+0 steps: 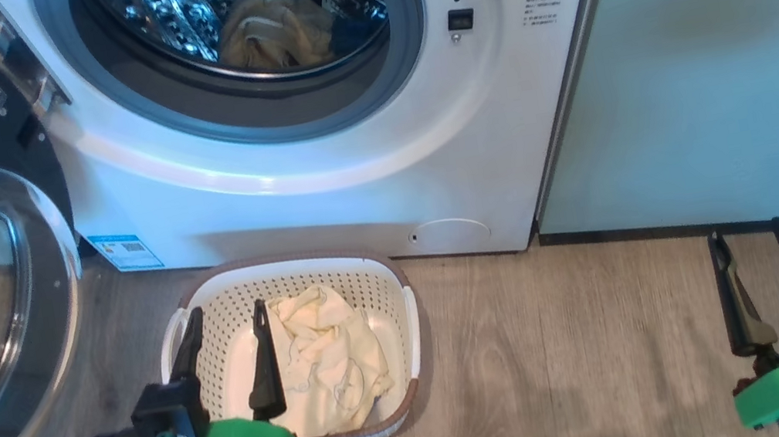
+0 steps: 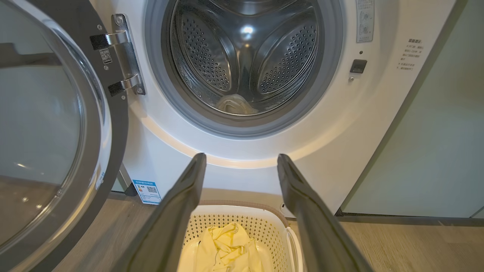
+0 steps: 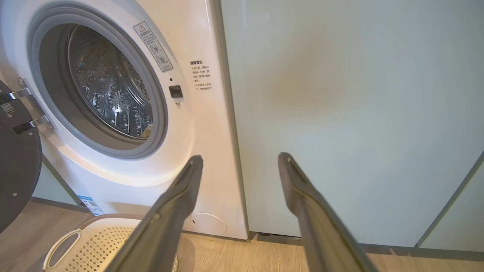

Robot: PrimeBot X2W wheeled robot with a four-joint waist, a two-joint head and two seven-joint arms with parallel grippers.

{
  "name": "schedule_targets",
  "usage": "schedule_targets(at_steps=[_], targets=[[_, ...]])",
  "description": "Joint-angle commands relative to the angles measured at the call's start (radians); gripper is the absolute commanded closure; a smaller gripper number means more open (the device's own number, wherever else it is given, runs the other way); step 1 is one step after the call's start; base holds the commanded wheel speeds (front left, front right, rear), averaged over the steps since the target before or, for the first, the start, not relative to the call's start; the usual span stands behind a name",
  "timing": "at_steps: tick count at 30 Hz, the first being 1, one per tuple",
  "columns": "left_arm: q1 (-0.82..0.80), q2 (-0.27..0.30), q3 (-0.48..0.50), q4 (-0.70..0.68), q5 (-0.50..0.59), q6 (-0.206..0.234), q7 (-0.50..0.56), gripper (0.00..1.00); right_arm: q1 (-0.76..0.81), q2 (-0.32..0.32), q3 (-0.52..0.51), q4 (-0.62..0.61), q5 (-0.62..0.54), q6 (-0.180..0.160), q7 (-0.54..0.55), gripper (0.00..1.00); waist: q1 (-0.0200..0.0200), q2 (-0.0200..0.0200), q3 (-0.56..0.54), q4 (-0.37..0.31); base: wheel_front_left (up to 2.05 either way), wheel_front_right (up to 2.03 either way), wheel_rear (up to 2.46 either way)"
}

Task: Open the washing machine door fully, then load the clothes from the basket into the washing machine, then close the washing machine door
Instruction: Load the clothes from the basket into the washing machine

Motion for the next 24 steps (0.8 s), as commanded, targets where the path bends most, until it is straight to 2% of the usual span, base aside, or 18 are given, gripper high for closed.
schedule_targets(at_steps=[1, 24], targets=[[-0.02, 0.02, 0.035, -0.034, -0.001, 0.085, 0.0, 0.0, -0.013, -0.008, 0.021, -0.039, 0.002, -0.003, 0.002, 0.0, 0.0001, -0.0001, -0.009, 0.001, 0.0, 0.0, 0.0], [-0.025, 0.024, 0.014, -0.046, -0.002, 0.093, 0.011, 0.0, 0.013, -0.008, 0.015, -0.065, 0.005, -0.003, 0.017, 0.0, 0.0001, -0.0001, -0.022, 0.009, 0.0, 0.0, 0.0]])
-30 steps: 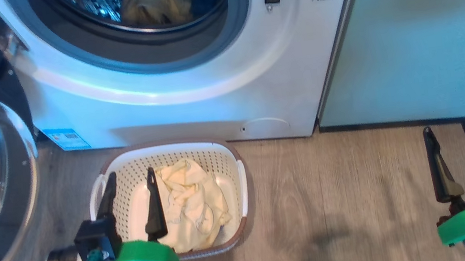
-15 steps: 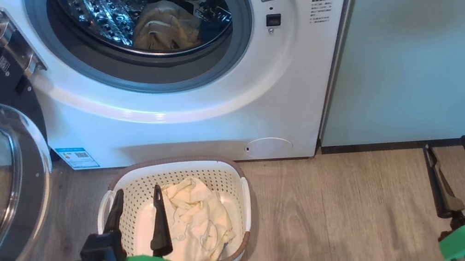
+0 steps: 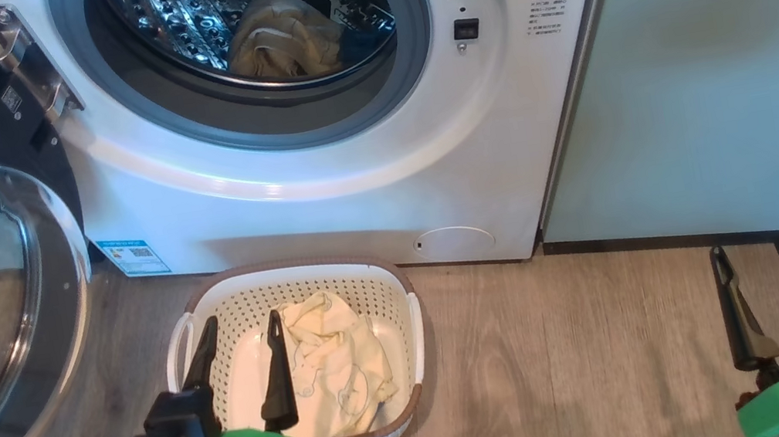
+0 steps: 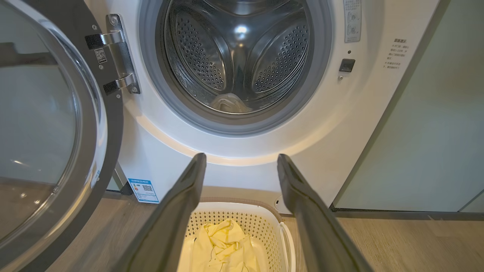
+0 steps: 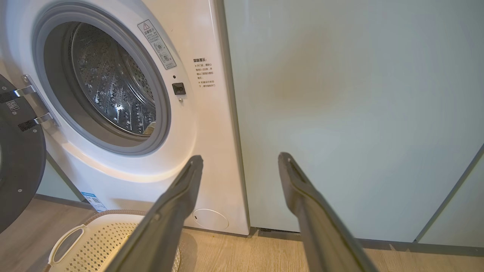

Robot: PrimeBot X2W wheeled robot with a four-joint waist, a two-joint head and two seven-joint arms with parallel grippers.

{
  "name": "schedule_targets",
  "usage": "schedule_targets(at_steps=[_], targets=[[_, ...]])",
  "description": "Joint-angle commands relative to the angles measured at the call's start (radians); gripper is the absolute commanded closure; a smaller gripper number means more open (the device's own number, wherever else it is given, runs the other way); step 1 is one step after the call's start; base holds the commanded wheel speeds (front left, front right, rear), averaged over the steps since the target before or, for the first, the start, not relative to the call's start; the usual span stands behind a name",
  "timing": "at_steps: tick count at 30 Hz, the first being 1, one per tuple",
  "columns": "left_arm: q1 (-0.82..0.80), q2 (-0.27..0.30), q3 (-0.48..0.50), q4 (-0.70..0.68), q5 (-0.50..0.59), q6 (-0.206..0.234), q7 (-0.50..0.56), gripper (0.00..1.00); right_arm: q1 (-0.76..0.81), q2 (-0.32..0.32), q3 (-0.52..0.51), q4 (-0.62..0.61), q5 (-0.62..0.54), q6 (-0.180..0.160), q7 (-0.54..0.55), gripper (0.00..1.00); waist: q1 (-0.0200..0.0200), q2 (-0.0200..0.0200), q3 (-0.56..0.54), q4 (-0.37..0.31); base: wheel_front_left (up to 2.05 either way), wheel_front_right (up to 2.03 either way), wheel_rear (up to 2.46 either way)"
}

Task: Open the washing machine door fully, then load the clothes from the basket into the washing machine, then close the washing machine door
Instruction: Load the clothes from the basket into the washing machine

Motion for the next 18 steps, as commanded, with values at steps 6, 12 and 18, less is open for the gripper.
schedule_targets(at_steps=[6, 12, 18], targets=[[-0.057, 0.016, 0.036, -0.014, -0.004, 0.089, -0.001, 0.0, -0.034, -0.008, 0.019, -0.032, 0.005, -0.003, -0.003, 0.0, 0.0, 0.0, 0.006, -0.005, 0.0, 0.0, 0.0], [-0.071, 0.013, 0.034, -0.001, -0.006, 0.087, 0.0, 0.0, -0.038, -0.008, 0.023, -0.032, 0.008, -0.003, -0.006, 0.0, 0.0, 0.0, 0.019, -0.01, 0.0, 0.0, 0.0], [-0.107, 0.006, 0.033, 0.029, -0.014, 0.075, 0.001, 0.0, -0.051, -0.008, 0.026, -0.036, 0.012, -0.003, -0.012, 0.0, 0.0, 0.0, 0.058, -0.015, 0.0, 0.0, 0.0]])
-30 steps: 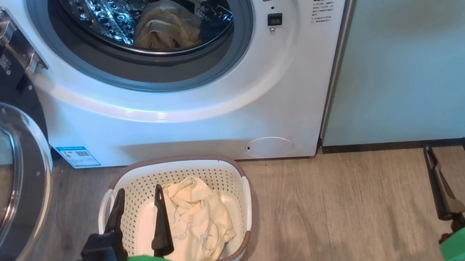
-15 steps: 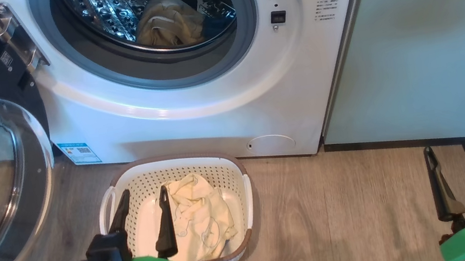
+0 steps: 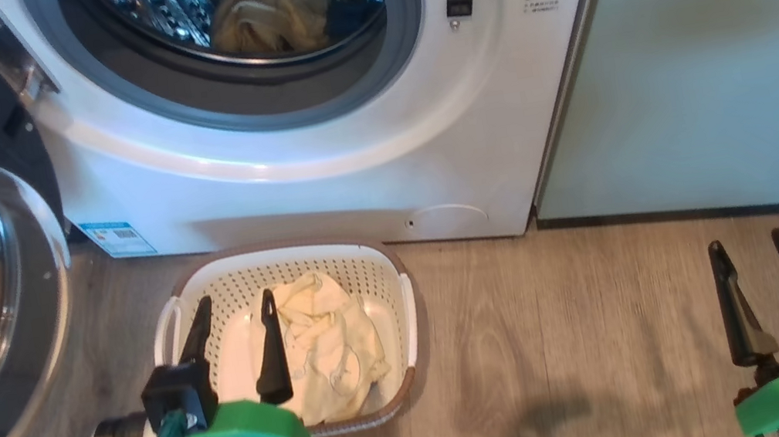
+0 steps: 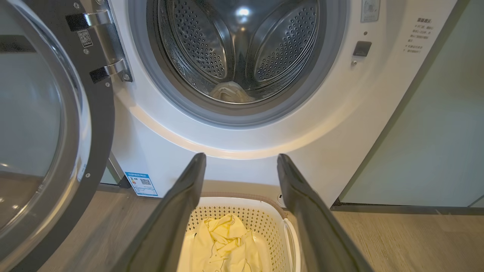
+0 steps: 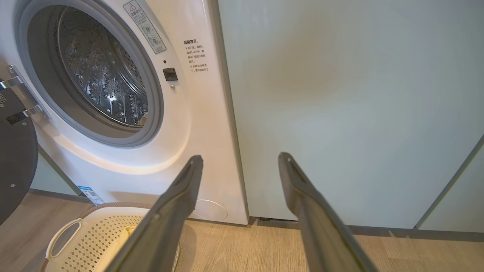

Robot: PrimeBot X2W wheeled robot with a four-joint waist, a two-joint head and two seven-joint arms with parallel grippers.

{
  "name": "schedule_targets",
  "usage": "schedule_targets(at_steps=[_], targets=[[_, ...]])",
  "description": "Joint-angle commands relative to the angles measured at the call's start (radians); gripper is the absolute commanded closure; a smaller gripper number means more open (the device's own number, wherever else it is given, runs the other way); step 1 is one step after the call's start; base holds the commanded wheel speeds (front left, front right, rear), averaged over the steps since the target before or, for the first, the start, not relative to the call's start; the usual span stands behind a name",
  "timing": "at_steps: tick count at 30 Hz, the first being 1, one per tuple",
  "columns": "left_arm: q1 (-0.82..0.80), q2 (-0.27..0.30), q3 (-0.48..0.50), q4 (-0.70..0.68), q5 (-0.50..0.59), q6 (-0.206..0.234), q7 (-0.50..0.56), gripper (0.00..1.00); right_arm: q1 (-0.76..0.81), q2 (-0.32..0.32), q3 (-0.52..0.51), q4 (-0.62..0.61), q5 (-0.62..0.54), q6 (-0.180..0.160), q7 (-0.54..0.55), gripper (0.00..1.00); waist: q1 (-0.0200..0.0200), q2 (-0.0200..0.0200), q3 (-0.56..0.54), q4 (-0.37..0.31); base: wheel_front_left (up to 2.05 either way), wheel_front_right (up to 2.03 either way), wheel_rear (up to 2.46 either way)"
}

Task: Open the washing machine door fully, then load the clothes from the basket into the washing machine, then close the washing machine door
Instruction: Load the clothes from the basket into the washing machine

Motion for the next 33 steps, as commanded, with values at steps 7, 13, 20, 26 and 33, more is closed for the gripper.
schedule_targets(at_steps=[7, 13, 20, 26, 33], targets=[[-0.118, -0.003, 0.036, 0.062, -0.029, 0.034, 0.004, 0.0, -0.076, -0.008, 0.027, -0.039, 0.01, -0.003, -0.017, 0.0, 0.0, 0.0, 0.079, -0.012, 0.0, 0.0, 0.0], [-0.2, -0.028, 0.03, 0.199, -0.056, -0.025, 0.004, 0.0, -0.112, -0.008, 0.033, -0.041, 0.013, -0.003, -0.028, 0.0, 0.0, 0.0, 0.161, -0.027, 0.0, 0.0, 0.0], [-0.316, -0.067, 0.025, 0.385, -0.087, -0.104, -0.003, 0.0, -0.163, -0.008, 0.033, -0.038, 0.016, -0.003, -0.045, 0.0, 0.0, 0.0, 0.269, -0.049, 0.0, 0.0, 0.0], [-0.449, -0.093, 0.011, 0.587, -0.105, -0.19, 0.007, 0.0, -0.222, -0.008, 0.041, -0.035, 0.027, -0.003, -0.061, 0.0, 0.0, 0.0, 0.386, -0.081, 0.0, 0.0, 0.0], [-0.586, -0.101, 0.0, 0.781, -0.116, -0.272, 0.029, 0.0, -0.282, -0.008, 0.069, -0.024, 0.048, -0.003, -0.072, 0.0, 0.0, 0.0, 0.513, -0.123, 0.0, 0.0, 0.0]])
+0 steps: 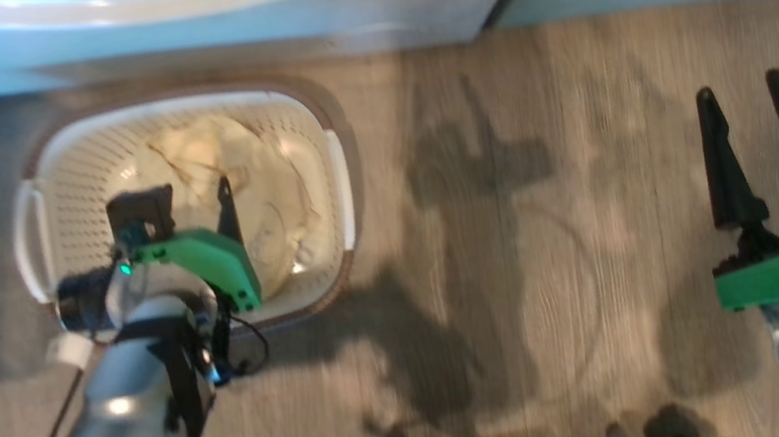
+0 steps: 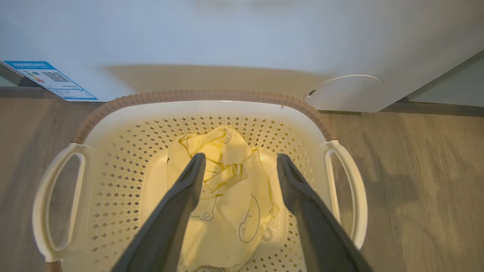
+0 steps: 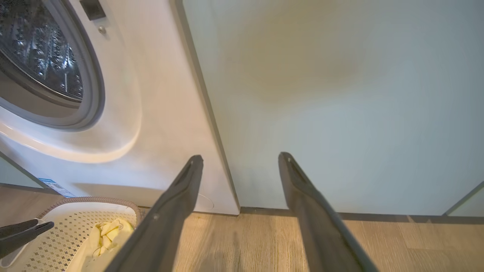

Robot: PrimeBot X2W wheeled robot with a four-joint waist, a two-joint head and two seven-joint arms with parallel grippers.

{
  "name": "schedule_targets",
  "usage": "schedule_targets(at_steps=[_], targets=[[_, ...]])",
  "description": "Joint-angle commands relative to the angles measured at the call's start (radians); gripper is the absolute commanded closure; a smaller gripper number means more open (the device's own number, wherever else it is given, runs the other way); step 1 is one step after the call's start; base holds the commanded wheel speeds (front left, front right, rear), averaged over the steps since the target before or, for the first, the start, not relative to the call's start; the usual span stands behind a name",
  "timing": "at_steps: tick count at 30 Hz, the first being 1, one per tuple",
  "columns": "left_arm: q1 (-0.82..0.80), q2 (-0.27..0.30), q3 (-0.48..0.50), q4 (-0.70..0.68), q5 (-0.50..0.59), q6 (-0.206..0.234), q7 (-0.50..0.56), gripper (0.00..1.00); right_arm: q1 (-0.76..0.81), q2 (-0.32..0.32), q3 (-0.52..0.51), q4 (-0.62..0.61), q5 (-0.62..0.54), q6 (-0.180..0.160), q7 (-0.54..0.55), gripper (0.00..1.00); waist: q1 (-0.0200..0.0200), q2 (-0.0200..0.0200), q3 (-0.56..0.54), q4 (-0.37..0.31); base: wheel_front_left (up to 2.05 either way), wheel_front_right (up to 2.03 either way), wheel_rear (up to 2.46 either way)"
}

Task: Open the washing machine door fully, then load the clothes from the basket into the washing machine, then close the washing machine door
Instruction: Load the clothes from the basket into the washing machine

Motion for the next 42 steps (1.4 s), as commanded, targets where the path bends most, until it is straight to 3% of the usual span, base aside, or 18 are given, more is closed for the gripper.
schedule_targets(at_steps=[1, 16, 36, 38, 39, 40, 42], targets=[[-0.046, 0.028, 0.021, 0.037, -0.001, -0.019, 0.004, 0.0, -0.022, -0.007, 0.031, -0.023, 0.012, -0.003, -0.011, 0.0, -0.0002, 0.0, 0.086, -0.042, 0.0, 0.0, 0.0], [-0.261, 0.058, 0.025, 0.283, -0.051, -0.103, 0.087, 0.0, -0.091, -0.007, 0.061, -0.057, 0.066, -0.003, -0.014, 0.0, -0.0002, 0.0, 0.323, -0.111, 0.0, 0.0, 0.0], [-0.391, 0.127, 0.028, 0.376, -0.11, -0.102, 0.242, 0.02, -0.098, -0.007, 0.097, -0.084, 0.101, -0.003, -0.014, 0.0, -0.0002, 0.0, 0.483, -0.169, 0.0, 0.0, 0.0], [-0.391, 0.125, 0.033, 0.38, -0.118, -0.096, 0.259, 0.56, -0.094, -0.007, 0.095, -0.085, 0.103, -0.003, -0.014, 0.0, -0.0002, 0.0, 0.484, -0.171, 0.0, 0.0, 0.0], [-0.392, 0.126, 0.032, 0.381, -0.118, -0.091, 0.26, 0.7, -0.093, -0.007, 0.094, -0.086, 0.103, -0.003, -0.014, 0.0, -0.0002, 0.0, 0.484, -0.17, 0.0, 0.0, 0.0], [-0.392, 0.125, 0.031, 0.382, -0.119, -0.088, 0.26, 0.99, -0.091, -0.007, 0.094, -0.087, 0.102, -0.003, -0.014, 0.0, -0.0002, 0.0, 0.484, -0.17, 0.0, 0.0, 0.0], [-0.393, 0.121, 0.032, 0.384, -0.122, -0.079, 0.265, 1.0, -0.09, -0.007, 0.093, -0.088, 0.102, -0.003, -0.014, 0.0, -0.0002, 0.0, 0.484, -0.167, 0.0, 0.0, 0.0]])
